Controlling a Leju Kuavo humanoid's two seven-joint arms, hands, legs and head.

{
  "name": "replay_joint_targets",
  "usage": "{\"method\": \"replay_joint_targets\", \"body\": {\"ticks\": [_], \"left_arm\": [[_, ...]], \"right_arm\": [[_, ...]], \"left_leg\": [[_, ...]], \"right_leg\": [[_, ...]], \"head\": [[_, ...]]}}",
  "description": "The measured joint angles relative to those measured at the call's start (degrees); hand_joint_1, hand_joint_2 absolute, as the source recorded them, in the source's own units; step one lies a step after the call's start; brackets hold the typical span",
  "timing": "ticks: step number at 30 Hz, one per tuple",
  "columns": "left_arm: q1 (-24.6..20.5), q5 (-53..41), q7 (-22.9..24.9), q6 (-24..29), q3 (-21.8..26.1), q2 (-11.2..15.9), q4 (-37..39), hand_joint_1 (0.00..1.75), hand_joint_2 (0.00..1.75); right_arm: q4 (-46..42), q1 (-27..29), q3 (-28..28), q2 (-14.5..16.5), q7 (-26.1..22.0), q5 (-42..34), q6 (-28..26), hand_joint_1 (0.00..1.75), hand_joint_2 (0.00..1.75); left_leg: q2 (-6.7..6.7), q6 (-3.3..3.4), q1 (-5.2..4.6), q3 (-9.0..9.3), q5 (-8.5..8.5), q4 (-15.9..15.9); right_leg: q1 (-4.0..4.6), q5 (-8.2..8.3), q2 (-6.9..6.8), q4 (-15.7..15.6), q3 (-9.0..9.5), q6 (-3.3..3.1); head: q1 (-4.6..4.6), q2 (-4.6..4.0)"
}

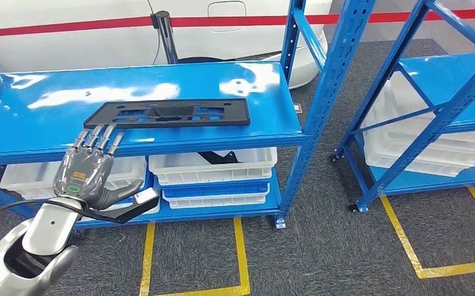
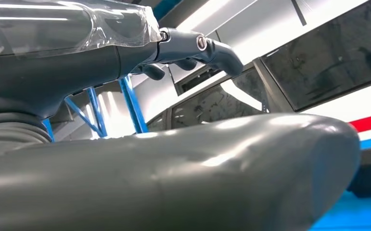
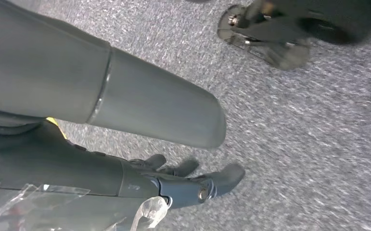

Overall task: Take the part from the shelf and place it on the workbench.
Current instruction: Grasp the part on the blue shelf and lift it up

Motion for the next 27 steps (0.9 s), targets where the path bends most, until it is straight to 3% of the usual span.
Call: {"method": "replay_joint_targets", "body": {"ticks": [1, 2, 3, 5, 7, 9, 11, 13, 15, 16, 17, 18, 19, 20, 22, 25, 27], "left_arm": [[0.1, 0.0, -0.1, 0.0, 0.0, 0.0, 0.0, 0.0, 0.0], [0.2, 0.1, -0.1, 0.0, 0.0, 0.0, -0.1, 0.0, 0.0], [0.3, 0.1, -0.2, 0.0, 0.0, 0.0, -0.1, 0.0, 0.0], [0.4, 0.1, -0.2, 0.0, 0.0, 0.0, -0.1, 0.0, 0.0], [0.5, 0.0, -0.2, -0.2, -0.1, 0.0, -0.1, 0.0, 0.0], [0.4, 0.0, -0.3, -0.4, -0.1, -0.1, -0.3, 0.0, 0.0], [0.3, 0.0, -0.2, -0.7, -0.1, -0.1, -0.5, 0.0, 0.0], [0.2, 0.3, 0.0, -0.9, 0.0, 0.0, -0.6, 0.0, 0.0], [0.5, 0.9, 0.1, -1.5, -0.1, 0.0, -0.6, 0.0, 0.0], [0.8, 1.5, -0.1, -1.7, -0.1, 0.0, -0.6, 0.0, 0.44], [1.1, 2.3, -0.4, -1.7, -0.1, 0.0, -0.6, 0.0, 0.87], [1.4, 3.2, -0.8, -1.6, -0.1, 0.0, -0.6, 0.0, 1.31], [1.7, 4.1, -1.1, -1.5, -0.1, 0.1, -0.6, 0.0, 1.75], [2.1, 4.8, -1.4, -1.2, -0.1, 0.1, -0.5, 0.0, 1.75], [2.6, 5.4, -1.6, -0.9, -0.2, 0.2, -0.2, 0.0, 1.75], [3.2, 5.6, -1.7, -0.6, -0.4, 0.4, 0.2, 0.0, 1.75], [3.3, 6.3, -2.0, 0.3, -0.3, 0.4, 0.5, 0.0, 1.75]], "right_arm": [[0.0, 0.1, 0.0, 0.0, 0.0, 0.0, 0.0, 0.0, 0.0], [0.0, 0.1, 0.0, 0.0, 0.0, 0.0, 0.0, 0.0, 0.0], [0.0, 0.2, 0.0, 0.1, 0.0, 0.0, 0.0, 0.0, 0.0], [0.0, 0.2, 0.0, 0.0, 0.0, 0.0, 0.0, 0.0, 0.0], [0.1, 0.1, 0.0, 0.0, 0.0, 0.0, 0.0, 0.0, 0.0], [0.1, -0.1, 0.0, 0.0, -0.1, 0.0, 0.0, 0.0, 0.0], [0.1, -0.1, 0.0, 0.1, -0.2, 0.0, 0.0, 0.0, 0.0], [0.1, -0.2, 0.0, 0.2, -0.3, -0.1, 0.0, 0.0, 0.0], [0.2, -0.4, 0.0, 0.3, -0.4, -0.3, 0.0, 0.0, 0.0], [0.2, -0.4, 0.0, 0.4, -0.5, -0.5, 0.0, 0.0, 0.0], [0.2, -0.4, 0.0, 0.5, -0.6, -0.6, 0.0, 0.0, 0.0], [0.2, -0.4, 0.0, 0.6, -0.7, -0.6, 0.0, 0.0, 0.0], [0.2, -0.4, 0.0, 0.7, -0.8, -0.6, 0.1, 0.0, 0.0], [0.2, -0.3, 0.0, 0.8, -0.8, -0.6, 0.1, 0.0, 0.0], [0.2, -0.4, 0.0, 0.8, -1.1, -0.7, 0.3, 0.0, 0.0], [0.3, -0.8, 0.0, 0.8, -1.4, -0.8, 0.5, 0.0, 0.0], [0.3, -1.0, 0.0, 0.8, -1.5, -0.9, 0.6, 0.0, 0.0]], "left_leg": [[-0.1, 0.07, -0.03, 0.82, -0.73, 0.0], [-0.25, 0.08, -0.06, 1.72, -1.45, 0.0], [-0.42, 0.04, -0.1, 2.74, -2.25, 0.0], [-0.66, -0.2, -0.18, 4.59, -3.63, 0.0], [-0.87, -0.74, -0.3, 5.77, -4.95, -0.1], [-1.01, -1.44, -0.41, 6.69, -5.41, 0.3], [-0.86, -2.0, -0.41, 6.98, -5.81, 2.3], [-0.69, -2.65, -0.21, 4.59, -7.73, 7.1], [-0.65, -3.36, 0.2, -0.02, -10.81, 13.8], [-0.63, -3.62, 0.43, -1.96, -11.77, 15.7], [-0.61, -3.81, 0.63, -3.06, -11.61, 15.7], [-0.57, -3.99, 0.78, -3.14, -10.03, 13.7], [-0.49, -4.21, 0.94, -2.44, -7.12, 9.9], [-0.35, -4.41, 0.98, -1.65, -4.27, 6.3], [-0.08, -4.0, 0.68, -0.72, -1.03, 1.4], [-0.1, -2.32, 0.21, -0.63, -0.76, 1.0], [-0.14, -1.51, 0.32, -0.13, -1.04, 0.8]], "right_leg": [[0.01, -2.25, -0.01, 0.7, -1.71, 0.03], [0.01, -3.37, -0.01, -0.2, -2.69, 0.02], [0.02, -2.98, -0.01, -2.6, -3.05, -0.06], [0.2, 3.1, -0.02, -9.9, -2.07, -0.55], [0.57, 7.06, -0.03, -14.5, -0.84, -1.09], [0.58, 7.33, 0.04, -15.7, 0.25, -1.65], [0.18, 8.94, -0.1, -16.4, 1.7, -2.32], [-0.14, 9.62, -0.32, -16.6, 2.71, -2.77], [-0.29, 9.14, -0.27, -16.6, 2.93, -2.84], [-0.35, 8.84, -0.2, -16.6, 3.04, -2.7], [-0.46, 8.49, -0.11, -16.6, 3.28, -2.49], [-0.61, 8.09, -0.06, -16.5, 3.64, -2.23], [-0.8, 7.63, -0.02, -16.5, 4.14, -1.9], [-0.92, 7.2, 0.0, -16.6, 4.66, -1.52], [-1.03, 6.67, 0.04, -16.9, 5.13, -0.8], [-0.96, 6.31, 0.04, -17.5, 5.18, 0.12], [-0.99, 5.13, -0.14, -15.7, 4.66, 0.51]], "head": [[0.03, 0.0], [0.05, -0.01], [0.08, -0.01], [0.09, -0.01], [0.06, -0.01], [0.05, -0.01], [0.01, -0.01], [-0.14, -0.02], [-0.25, -0.01], [-0.27, -0.01], [-0.28, -0.01], [-0.28, -0.01], [-0.28, -0.01], [-0.28, -0.02], [-0.33, -0.02], [-0.21, 0.01], [-0.03, 0.0]]}}
